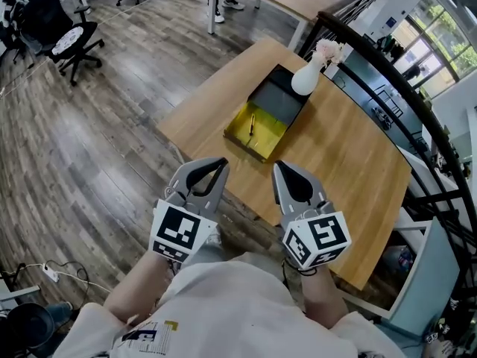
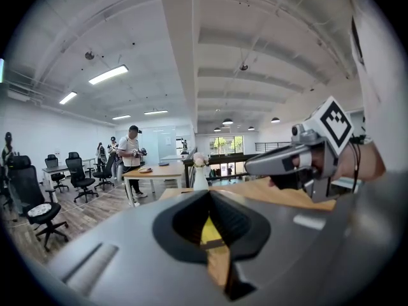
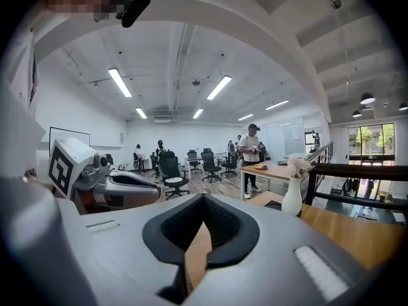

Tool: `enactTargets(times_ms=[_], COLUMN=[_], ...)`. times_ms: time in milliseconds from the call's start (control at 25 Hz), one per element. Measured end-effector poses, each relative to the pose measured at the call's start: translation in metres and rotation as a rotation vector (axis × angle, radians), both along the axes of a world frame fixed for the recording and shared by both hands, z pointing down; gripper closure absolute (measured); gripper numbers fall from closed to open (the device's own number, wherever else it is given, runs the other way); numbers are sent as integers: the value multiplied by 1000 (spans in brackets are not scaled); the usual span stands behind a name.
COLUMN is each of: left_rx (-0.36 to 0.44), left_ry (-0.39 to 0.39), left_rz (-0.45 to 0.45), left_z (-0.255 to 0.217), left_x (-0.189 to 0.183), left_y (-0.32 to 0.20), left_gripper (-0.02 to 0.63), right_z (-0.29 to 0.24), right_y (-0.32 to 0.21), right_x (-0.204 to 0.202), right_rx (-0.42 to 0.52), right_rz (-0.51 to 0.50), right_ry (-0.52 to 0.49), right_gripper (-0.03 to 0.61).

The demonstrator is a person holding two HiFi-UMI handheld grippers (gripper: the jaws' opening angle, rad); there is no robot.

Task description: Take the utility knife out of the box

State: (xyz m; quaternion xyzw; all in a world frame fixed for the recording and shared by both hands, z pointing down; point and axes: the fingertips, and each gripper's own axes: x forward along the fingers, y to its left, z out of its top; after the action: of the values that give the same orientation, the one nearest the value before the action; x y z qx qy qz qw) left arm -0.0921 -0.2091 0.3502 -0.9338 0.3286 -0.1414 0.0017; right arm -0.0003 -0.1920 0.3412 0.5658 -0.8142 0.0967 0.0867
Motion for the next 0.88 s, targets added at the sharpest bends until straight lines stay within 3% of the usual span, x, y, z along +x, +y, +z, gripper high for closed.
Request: enactTargets(times_ms=[560,760,880], left_rx=[-23,-27,-21], left_ry=[3,-2,-7], left_rz=[2,0,-9], left_z=[3,0,-2], left_x=[15,32,39], left_y=[-28,-28,-31], left_gripper=[612,612,612], right_z=[-6,-6,-4], right_y=[-28,-32,-36], right_x=[15,34,46], right_rx=[20,27,23], right_rz=[-8,-15,-19], right_ry=[-16,70,63], right_gripper=[577,577,577])
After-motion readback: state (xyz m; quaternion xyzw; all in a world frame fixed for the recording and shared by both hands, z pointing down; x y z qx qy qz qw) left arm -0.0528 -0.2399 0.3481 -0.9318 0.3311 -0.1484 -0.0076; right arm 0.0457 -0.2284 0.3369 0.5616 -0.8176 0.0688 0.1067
